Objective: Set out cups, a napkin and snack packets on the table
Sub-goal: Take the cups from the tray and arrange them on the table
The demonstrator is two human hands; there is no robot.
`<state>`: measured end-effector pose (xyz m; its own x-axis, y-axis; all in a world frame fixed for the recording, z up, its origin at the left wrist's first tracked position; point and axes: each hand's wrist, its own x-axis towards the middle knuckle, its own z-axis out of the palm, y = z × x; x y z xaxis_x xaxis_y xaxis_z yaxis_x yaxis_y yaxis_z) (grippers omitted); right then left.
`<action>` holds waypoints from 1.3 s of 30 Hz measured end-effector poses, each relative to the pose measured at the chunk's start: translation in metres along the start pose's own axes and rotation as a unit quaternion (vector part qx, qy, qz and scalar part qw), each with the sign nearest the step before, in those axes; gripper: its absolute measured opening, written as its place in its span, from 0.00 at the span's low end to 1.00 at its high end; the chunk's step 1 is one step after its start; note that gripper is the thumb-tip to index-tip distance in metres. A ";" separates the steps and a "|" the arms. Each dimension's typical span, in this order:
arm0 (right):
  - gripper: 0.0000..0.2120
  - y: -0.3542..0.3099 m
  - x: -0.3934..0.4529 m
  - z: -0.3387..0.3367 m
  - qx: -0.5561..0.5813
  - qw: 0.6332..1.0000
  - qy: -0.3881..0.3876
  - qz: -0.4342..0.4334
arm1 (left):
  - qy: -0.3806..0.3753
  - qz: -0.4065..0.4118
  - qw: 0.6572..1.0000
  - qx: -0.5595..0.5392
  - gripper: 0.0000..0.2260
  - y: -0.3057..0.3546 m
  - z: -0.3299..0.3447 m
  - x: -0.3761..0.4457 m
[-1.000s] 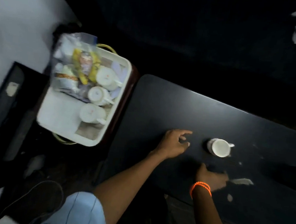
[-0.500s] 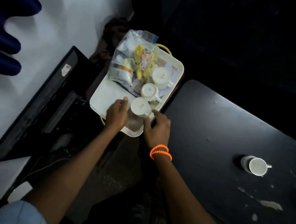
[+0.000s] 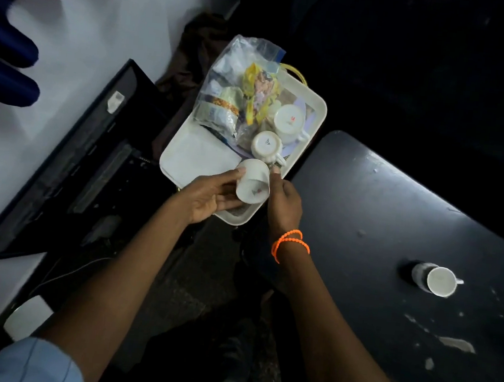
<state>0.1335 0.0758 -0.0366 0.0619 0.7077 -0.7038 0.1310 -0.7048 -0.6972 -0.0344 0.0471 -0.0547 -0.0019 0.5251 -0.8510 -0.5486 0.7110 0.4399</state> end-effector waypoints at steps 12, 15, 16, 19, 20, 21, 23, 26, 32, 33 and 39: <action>0.23 0.023 0.017 -0.138 0.029 0.991 -0.088 -0.096 | -0.146 0.073 0.972 0.172 0.30 -0.058 0.099 0.005; 0.17 0.040 0.015 -0.185 0.004 0.992 -0.028 -0.127 | -0.122 0.130 0.959 0.223 0.31 -0.094 0.147 0.022; 0.14 0.047 0.015 -0.197 -0.011 0.991 -0.008 -0.132 | -0.102 0.147 0.952 0.249 0.31 -0.107 0.162 0.028; 0.15 0.078 0.019 -0.226 -0.052 0.988 0.100 -0.111 | -0.042 0.200 0.915 0.347 0.30 -0.147 0.203 0.046; 0.15 0.087 0.021 -0.232 -0.050 0.985 0.137 -0.088 | -0.029 0.223 0.895 0.384 0.30 -0.158 0.215 0.051; 0.16 0.095 0.022 -0.237 -0.036 0.983 0.167 -0.065 | -0.024 0.248 0.875 0.416 0.30 -0.168 0.226 0.055; 0.17 0.106 0.021 -0.245 0.007 0.976 0.217 -0.031 | -0.032 0.286 0.842 0.456 0.29 -0.186 0.244 0.063; 0.17 0.116 0.021 -0.251 0.077 0.954 0.288 0.001 | -0.043 0.310 0.813 0.491 0.27 -0.206 0.263 0.069; 0.11 0.132 0.030 -0.258 0.260 0.890 0.369 0.056 | -0.048 0.318 0.781 0.536 0.24 -0.229 0.285 0.074; 0.10 0.134 0.031 -0.259 0.277 0.883 0.374 0.062 | -0.052 0.317 0.778 0.540 0.24 -0.231 0.288 0.076; 0.09 0.142 0.025 -0.260 0.294 0.843 0.436 0.111 | -0.075 0.301 0.766 0.563 0.31 -0.239 0.298 0.081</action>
<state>0.4105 0.0060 -0.1174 0.7575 0.1414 -0.6374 -0.4777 -0.5455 -0.6887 0.3458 0.0588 -0.1433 0.1714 0.9038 -0.3920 0.5840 0.2273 0.7793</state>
